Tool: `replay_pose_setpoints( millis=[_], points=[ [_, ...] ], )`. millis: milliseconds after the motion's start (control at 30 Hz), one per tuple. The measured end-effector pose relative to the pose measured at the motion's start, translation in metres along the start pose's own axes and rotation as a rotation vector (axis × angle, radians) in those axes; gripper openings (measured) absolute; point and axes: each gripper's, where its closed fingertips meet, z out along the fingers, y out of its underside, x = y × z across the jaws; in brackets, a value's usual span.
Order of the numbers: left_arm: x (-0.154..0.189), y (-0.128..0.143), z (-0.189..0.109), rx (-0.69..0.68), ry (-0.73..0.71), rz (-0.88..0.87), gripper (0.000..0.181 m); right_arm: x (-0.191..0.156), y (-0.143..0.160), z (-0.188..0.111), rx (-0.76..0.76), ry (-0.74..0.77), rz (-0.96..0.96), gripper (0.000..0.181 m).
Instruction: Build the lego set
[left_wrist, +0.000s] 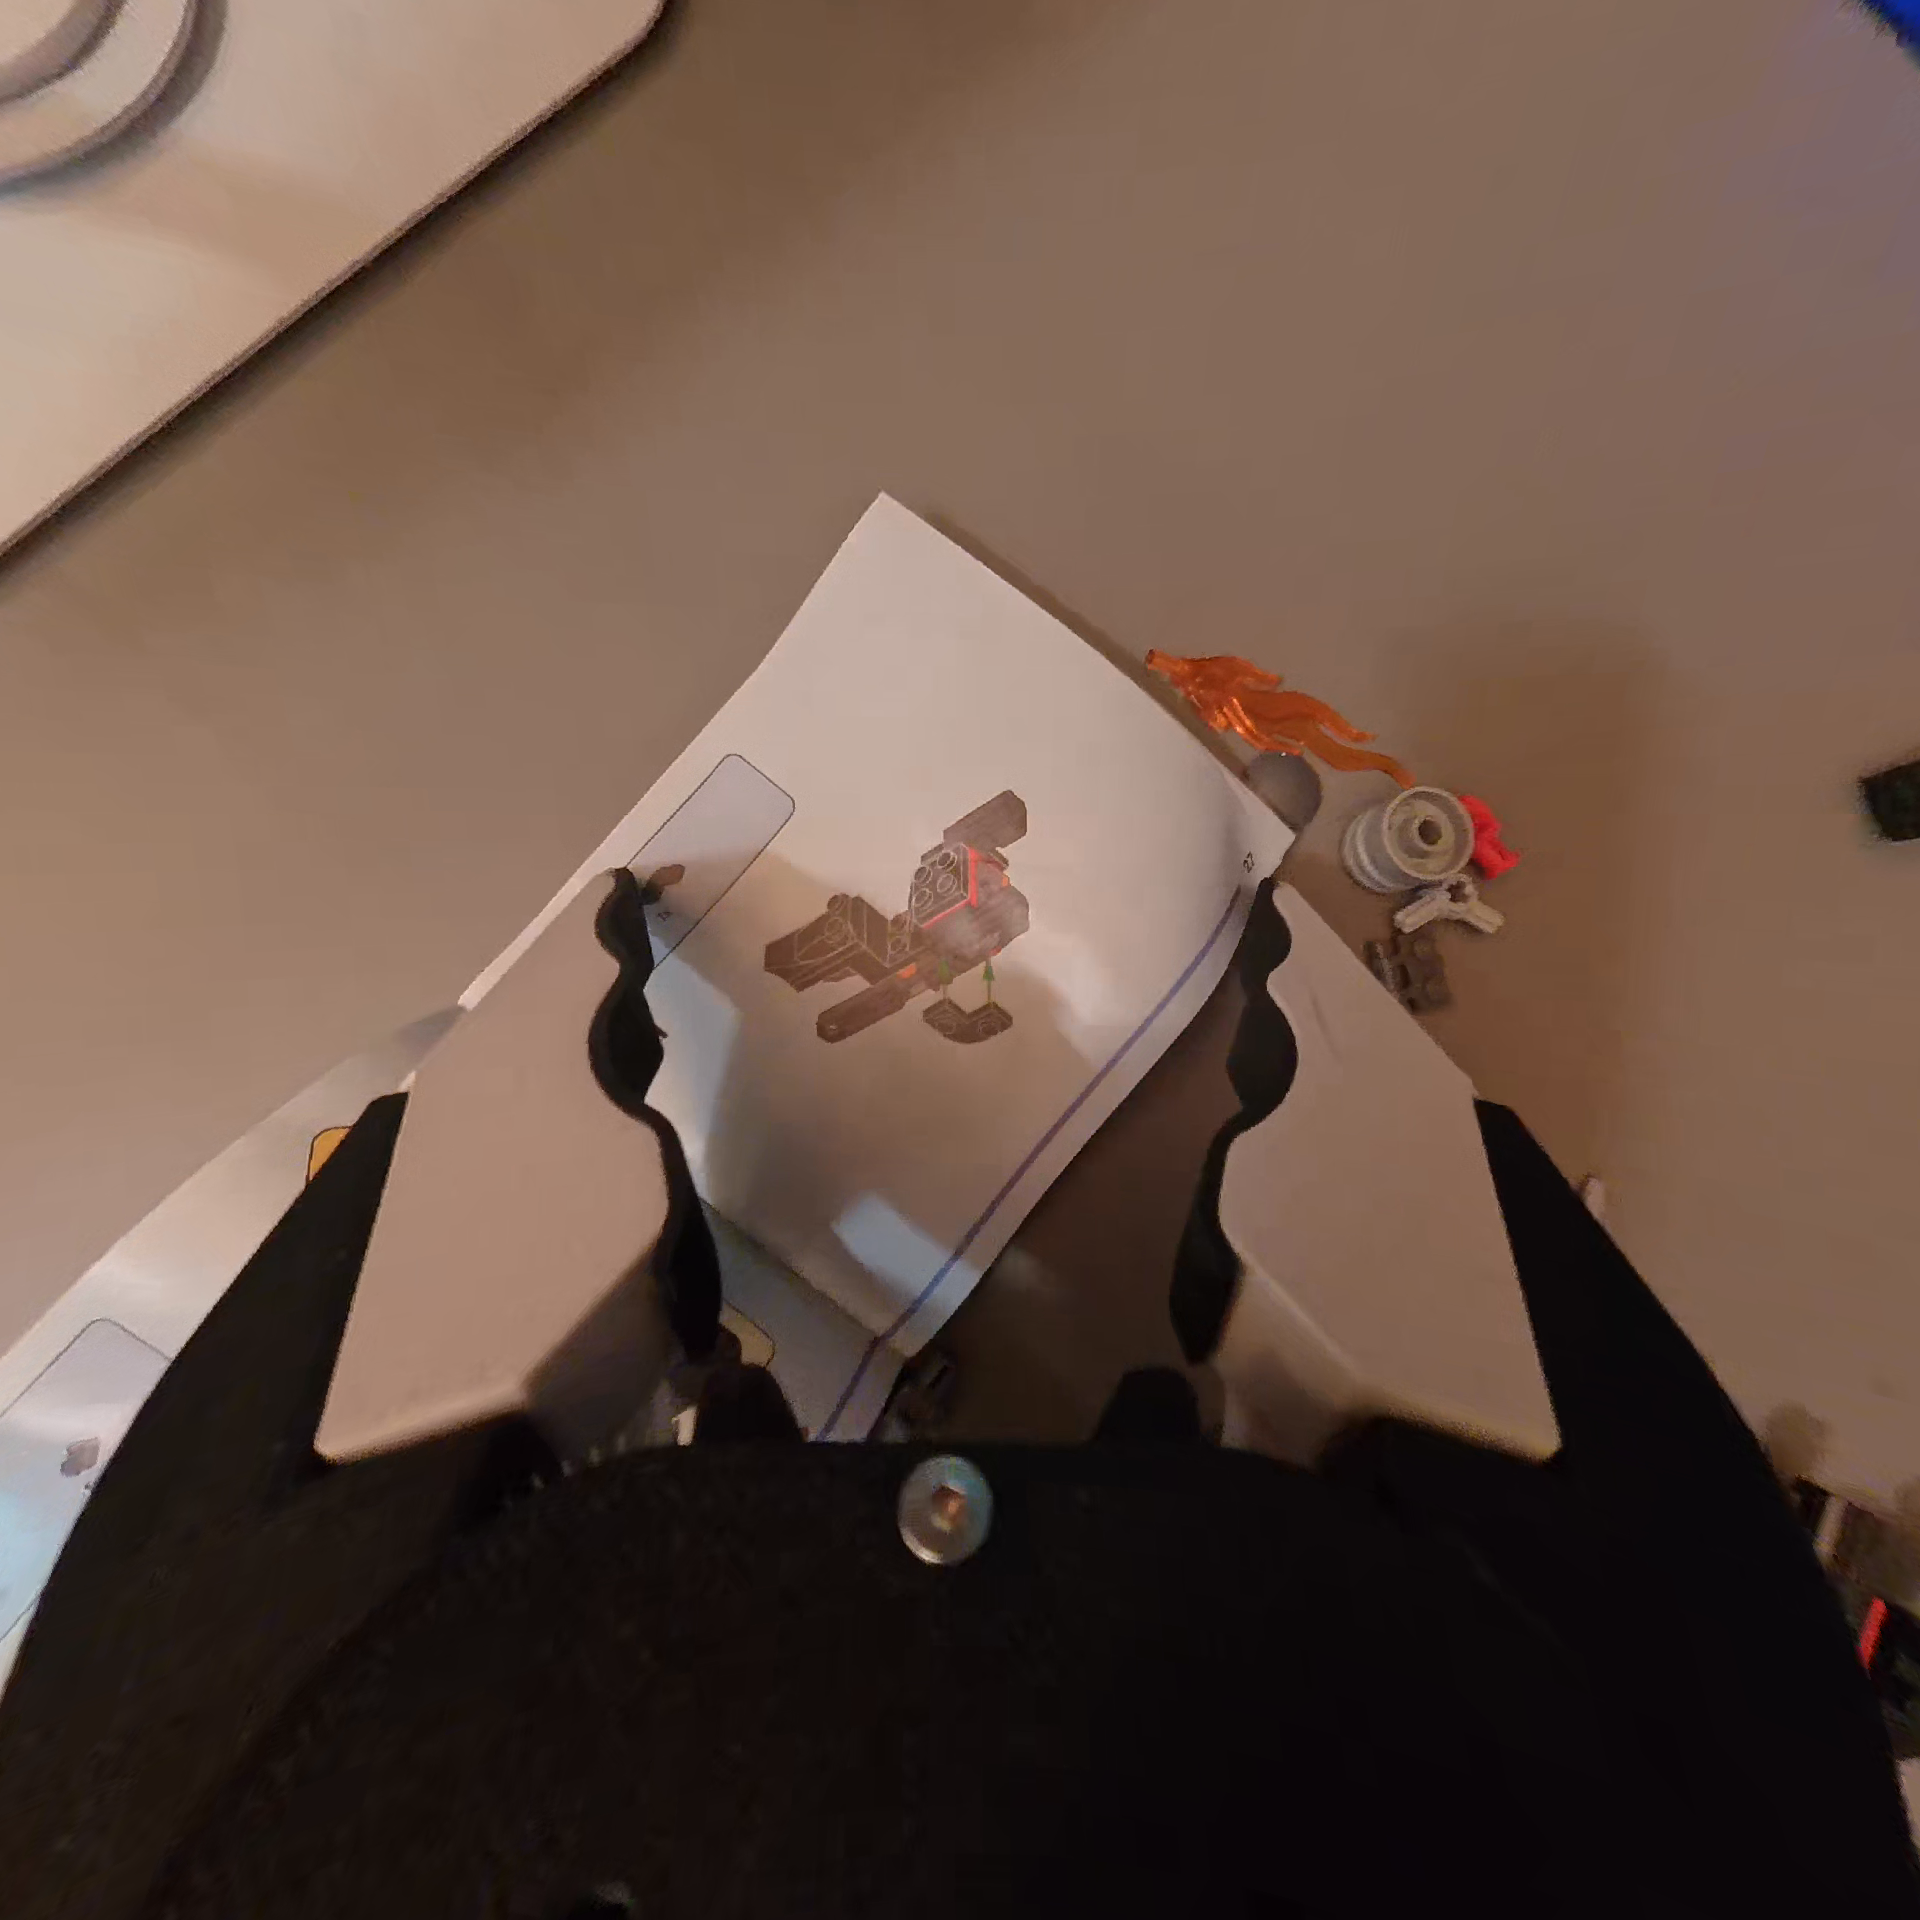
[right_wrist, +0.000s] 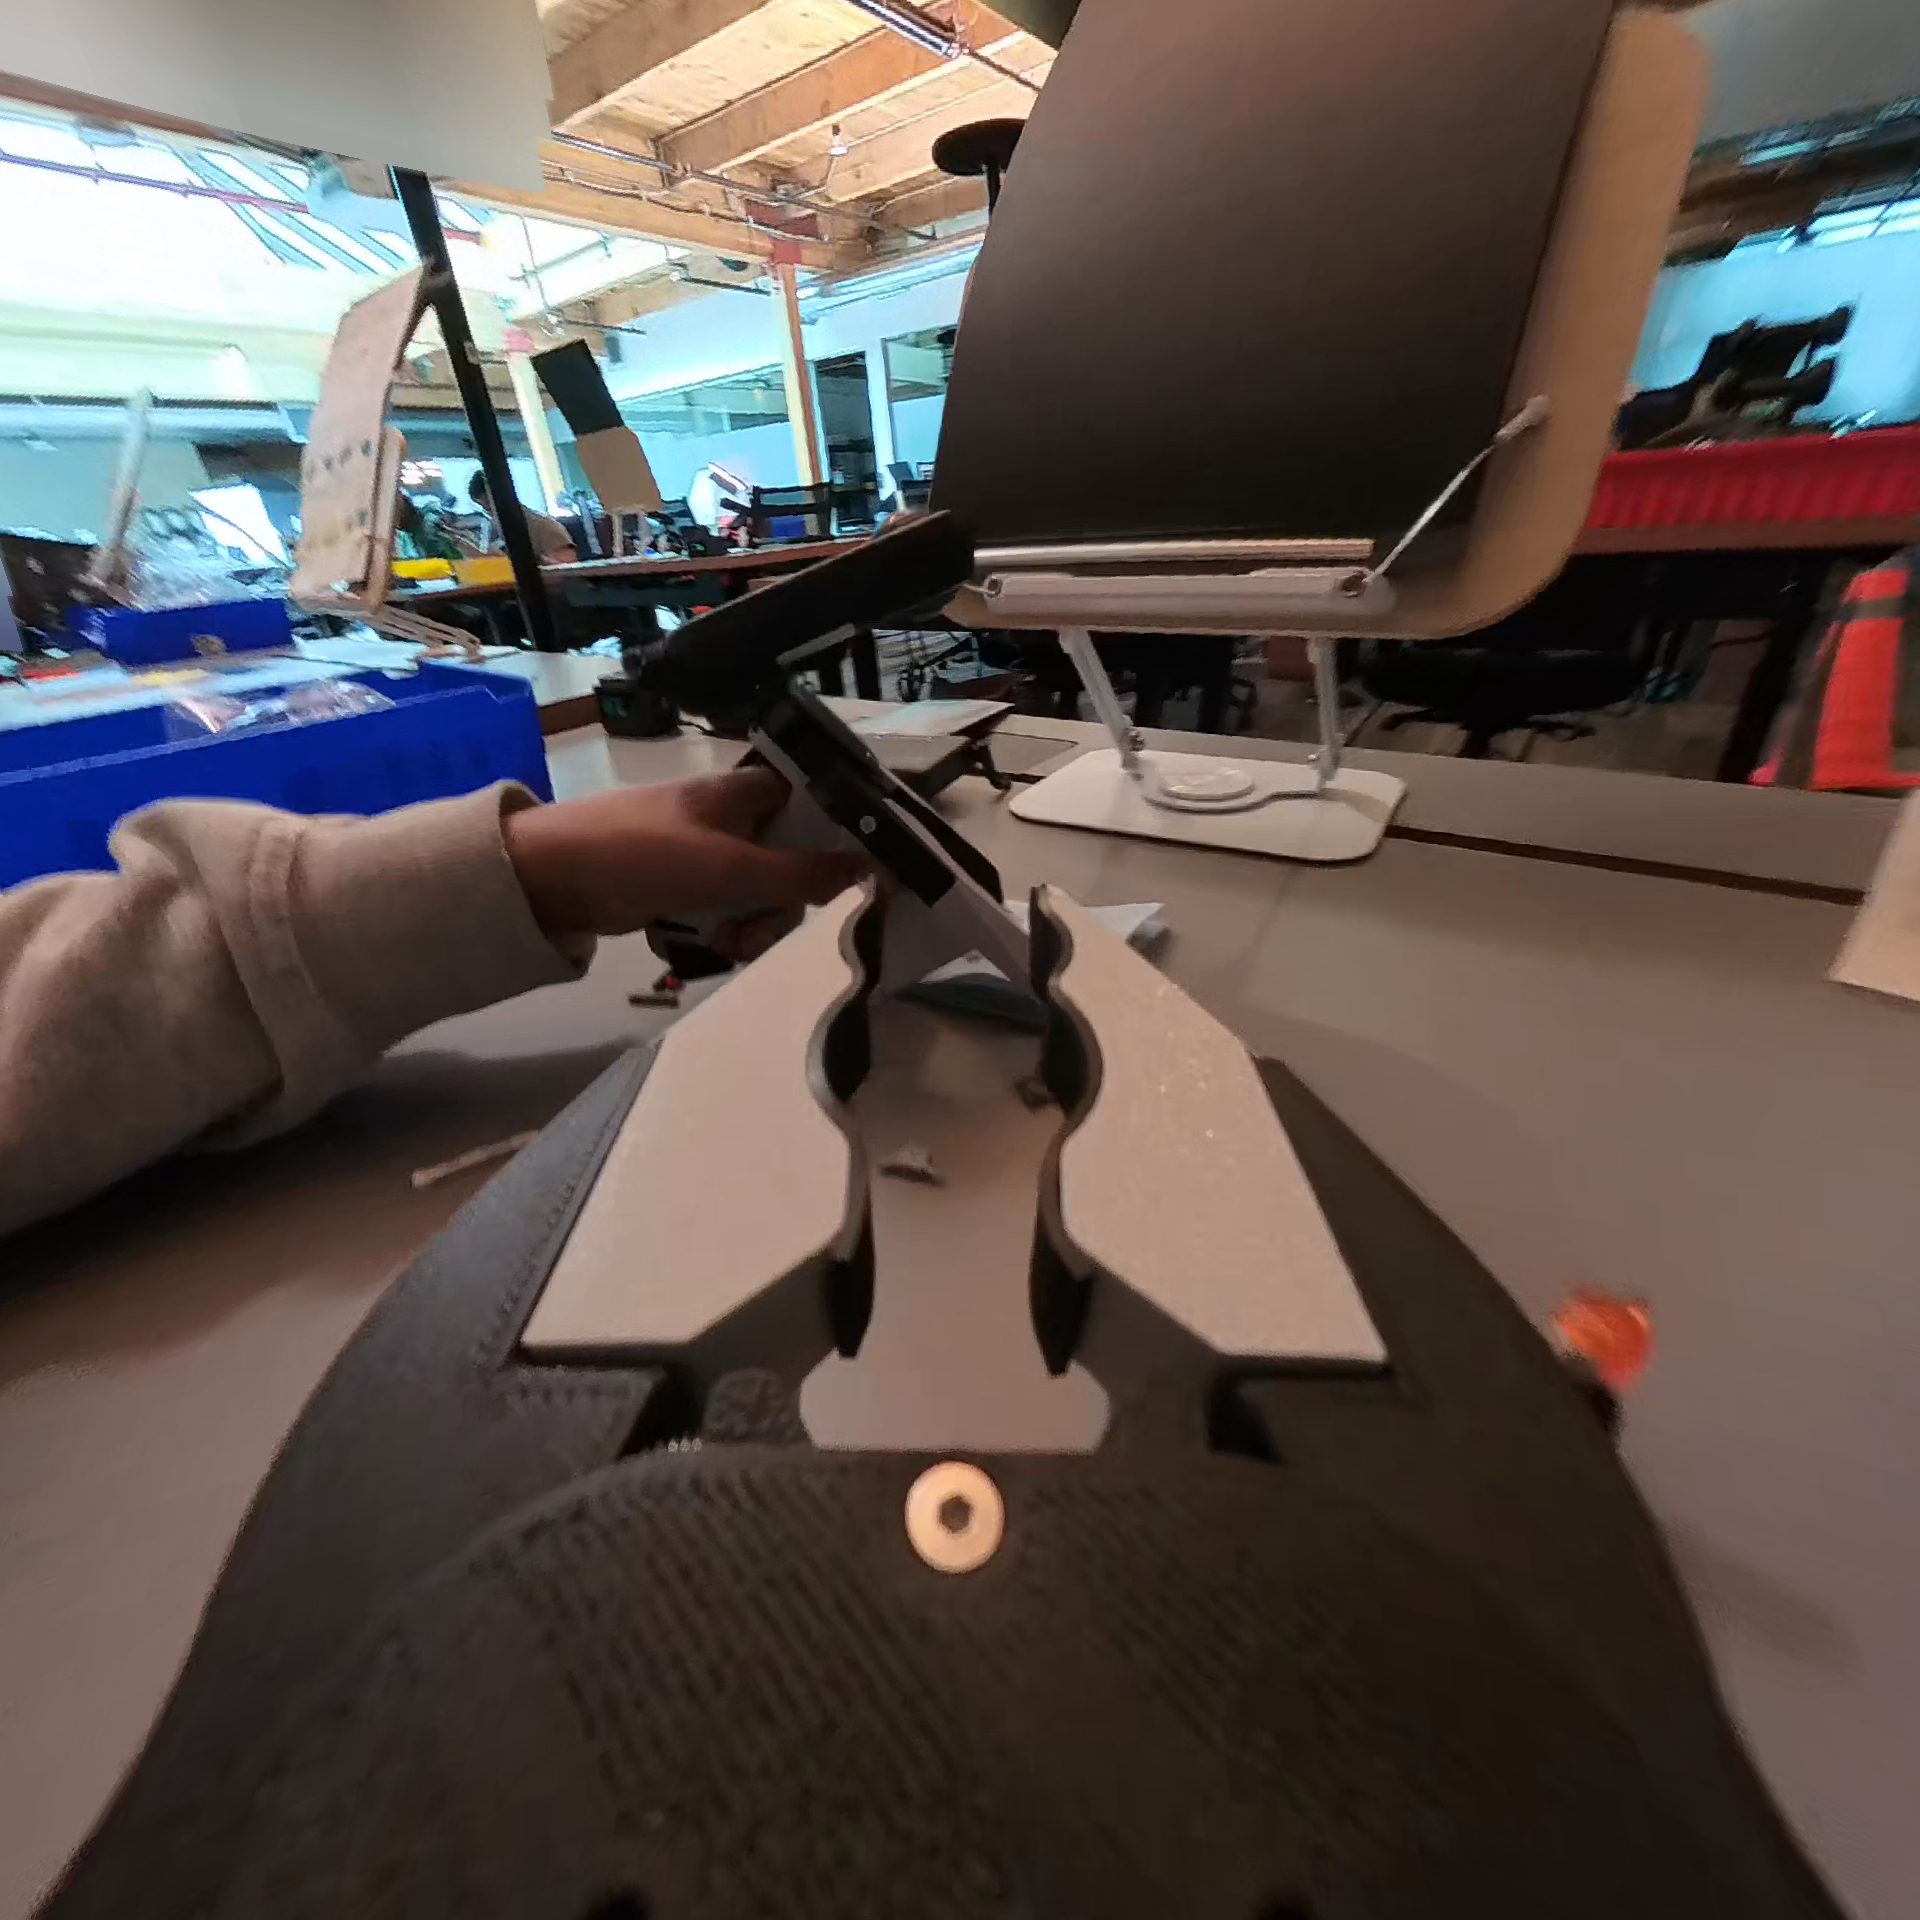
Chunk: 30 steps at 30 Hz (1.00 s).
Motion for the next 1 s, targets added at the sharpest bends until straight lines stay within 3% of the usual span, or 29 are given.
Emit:
replay_pose_setpoints(
  millis=[267, 433, 600, 1000],
  points=[
    [0.0, -0.004, -0.006, 0.046, 0.09, -0.058, 0.112, -0.007, -0.016, 0.052, -0.036, -0.095, -0.024, 0.029],
    [0.001, -0.006, -0.009, 0.07, 0.129, -0.087, 0.112, -0.008, -0.007, 0.073, -0.055, -0.11, -0.058, 0.028],
    [-0.004, -0.007, -0.009, 0.088, 0.124, -0.098, 0.1, 0.001, 0.017, 0.076, -0.099, -0.114, -0.025, 0.025],
    [0.0, -0.008, -0.012, 0.103, 0.168, -0.113, 0.107, 0.004, 0.022, 0.077, -0.104, -0.124, 0.04, 0.028]
  ],
)
